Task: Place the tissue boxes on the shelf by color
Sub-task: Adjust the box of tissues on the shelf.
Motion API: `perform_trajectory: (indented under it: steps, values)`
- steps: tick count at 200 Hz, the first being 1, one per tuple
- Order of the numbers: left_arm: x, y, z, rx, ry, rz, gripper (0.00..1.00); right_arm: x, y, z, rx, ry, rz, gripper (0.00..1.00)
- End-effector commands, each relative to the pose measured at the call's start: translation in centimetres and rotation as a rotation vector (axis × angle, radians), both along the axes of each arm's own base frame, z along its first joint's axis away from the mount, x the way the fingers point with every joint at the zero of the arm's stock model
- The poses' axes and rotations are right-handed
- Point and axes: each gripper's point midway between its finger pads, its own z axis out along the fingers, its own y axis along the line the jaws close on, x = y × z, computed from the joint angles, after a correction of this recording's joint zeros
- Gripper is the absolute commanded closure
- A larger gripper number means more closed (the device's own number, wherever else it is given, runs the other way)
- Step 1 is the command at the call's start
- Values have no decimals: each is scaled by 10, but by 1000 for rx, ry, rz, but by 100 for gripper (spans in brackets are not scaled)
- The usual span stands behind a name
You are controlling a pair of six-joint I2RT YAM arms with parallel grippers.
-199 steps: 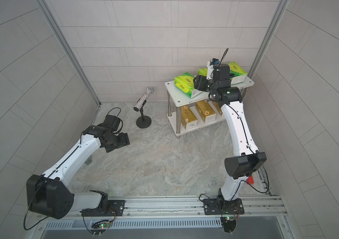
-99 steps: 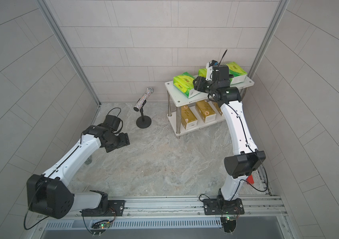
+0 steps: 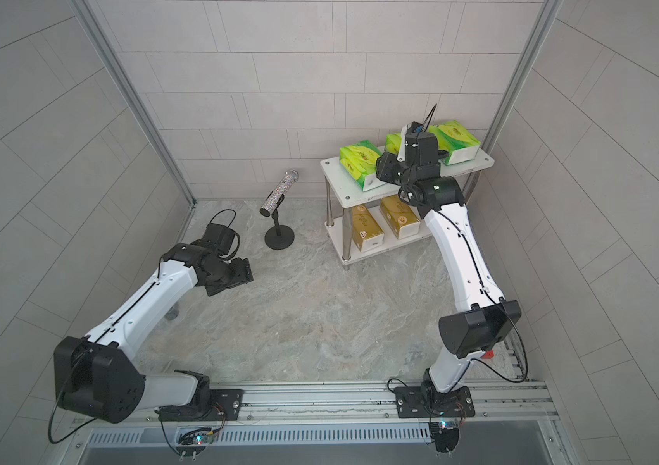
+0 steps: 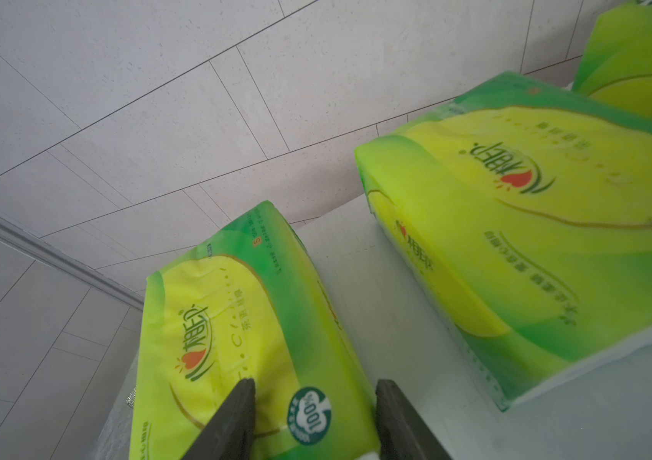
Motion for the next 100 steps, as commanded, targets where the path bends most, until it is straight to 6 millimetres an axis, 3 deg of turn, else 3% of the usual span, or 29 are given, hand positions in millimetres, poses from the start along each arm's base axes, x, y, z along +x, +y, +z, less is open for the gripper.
perform_trajectory:
  steps: [1,48,100]
  values:
    - [-1,0,-3,14,8,-16,17,-11,-4,-6,-28,31,-59,47]
    - [-3,1,-3,14,7,-20,17,-13,-7,-14,-40,39,-114,48]
    - [-4,0,-4,11,11,-24,17,-18,3,-13,-55,34,-107,48]
